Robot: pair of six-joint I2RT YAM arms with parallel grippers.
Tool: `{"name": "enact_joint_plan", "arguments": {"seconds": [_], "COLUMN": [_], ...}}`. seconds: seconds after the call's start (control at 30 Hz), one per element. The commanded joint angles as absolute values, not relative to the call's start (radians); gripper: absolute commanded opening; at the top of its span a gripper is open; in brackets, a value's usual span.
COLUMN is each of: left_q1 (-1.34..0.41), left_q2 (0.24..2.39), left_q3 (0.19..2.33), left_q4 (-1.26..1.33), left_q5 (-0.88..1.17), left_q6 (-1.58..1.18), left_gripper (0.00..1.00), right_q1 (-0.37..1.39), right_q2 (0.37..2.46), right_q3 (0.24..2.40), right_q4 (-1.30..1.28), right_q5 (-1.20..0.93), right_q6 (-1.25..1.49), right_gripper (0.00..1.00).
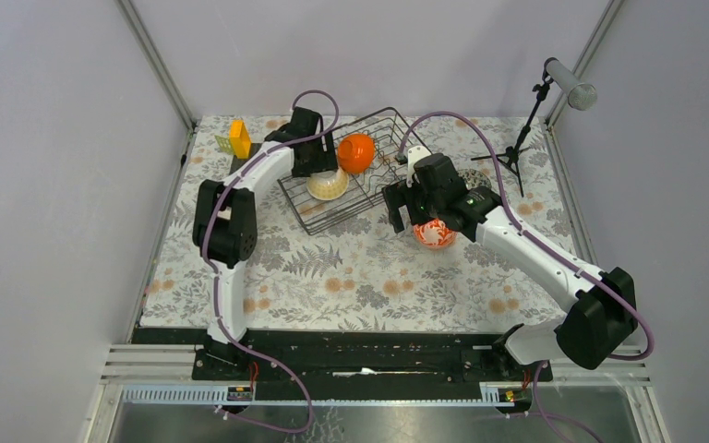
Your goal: Unload the bowls from the dish rack
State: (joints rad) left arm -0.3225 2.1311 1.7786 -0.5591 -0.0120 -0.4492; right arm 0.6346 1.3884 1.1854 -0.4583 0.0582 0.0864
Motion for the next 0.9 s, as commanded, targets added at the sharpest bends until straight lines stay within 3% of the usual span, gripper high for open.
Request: {"name": "enact_joint_plan", "arguments": {"seconds": [0.0,0.57,0.87], "left_q1": [-0.324,-0.303,-0.277], "left_q2": [2.064,1.958,1.916], "left_q3": [1.704,1.624,1.547], "left_q4": [-0.578,-0.518,-0.442], "left_q5": [0.086,0.214,0.266], "left_q6": [-0.475,-0.527,-0.572], "left_gripper": [0.59,0.53,0.52], "right_q1": [0.631,0.630,0.631], "right_q2": [1.358,1.368,1.474], "right_q3": [1.184,1.196,1.322], "right_q4": [-0.436,-0.436,-0.435], "right_q5": [0.038,0.002,-0.112], "right_q6": [0.087,0.120,0.158], "right_gripper": [1.00,1.00,1.00]}}
